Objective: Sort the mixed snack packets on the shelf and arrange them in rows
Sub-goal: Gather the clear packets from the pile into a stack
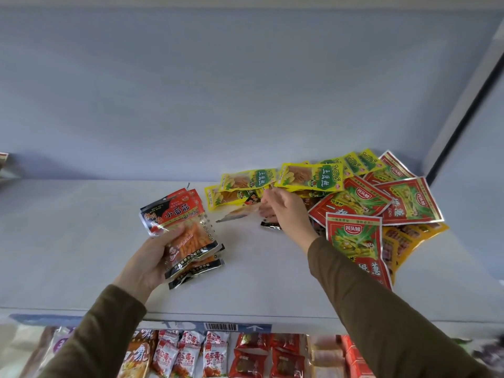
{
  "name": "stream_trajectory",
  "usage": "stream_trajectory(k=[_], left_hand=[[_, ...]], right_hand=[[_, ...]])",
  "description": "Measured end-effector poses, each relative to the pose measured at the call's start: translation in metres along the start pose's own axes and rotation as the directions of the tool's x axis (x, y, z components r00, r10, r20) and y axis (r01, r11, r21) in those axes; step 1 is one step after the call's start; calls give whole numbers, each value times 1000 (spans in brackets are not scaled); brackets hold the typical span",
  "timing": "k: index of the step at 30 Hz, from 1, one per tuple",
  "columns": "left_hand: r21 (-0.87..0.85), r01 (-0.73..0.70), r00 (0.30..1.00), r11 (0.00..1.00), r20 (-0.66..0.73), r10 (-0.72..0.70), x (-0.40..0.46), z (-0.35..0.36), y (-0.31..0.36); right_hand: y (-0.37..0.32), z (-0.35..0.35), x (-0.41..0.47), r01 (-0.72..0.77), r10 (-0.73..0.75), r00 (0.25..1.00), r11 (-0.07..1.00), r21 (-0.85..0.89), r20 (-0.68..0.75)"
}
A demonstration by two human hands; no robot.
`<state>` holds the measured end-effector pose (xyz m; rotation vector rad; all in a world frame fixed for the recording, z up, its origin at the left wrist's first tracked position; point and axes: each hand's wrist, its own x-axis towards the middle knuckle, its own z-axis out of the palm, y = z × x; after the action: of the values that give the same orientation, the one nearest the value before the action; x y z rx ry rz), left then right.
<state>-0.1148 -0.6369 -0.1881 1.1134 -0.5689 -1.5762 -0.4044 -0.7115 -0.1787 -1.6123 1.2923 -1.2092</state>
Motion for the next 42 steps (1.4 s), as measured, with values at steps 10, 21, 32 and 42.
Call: stream_trajectory(k=[10,21,32,42], left_hand=[[-25,27,999,999,25,-26,13,26,-4],[124,27,995,992,94,-39,24,72,-11],[180,-68,956,981,293,13,24,85,-15],[138,-97,994,986,55,90,28,74,-14]], right_hand=[[-54,-34,-6,47,-5,992,943,330,-126],[-56,-8,-3,-88,62,992,967,239,114],[-20,30,-10,-209,207,977,977,41,49],[-18,58,-11,-320,295,948,876,362,124]])
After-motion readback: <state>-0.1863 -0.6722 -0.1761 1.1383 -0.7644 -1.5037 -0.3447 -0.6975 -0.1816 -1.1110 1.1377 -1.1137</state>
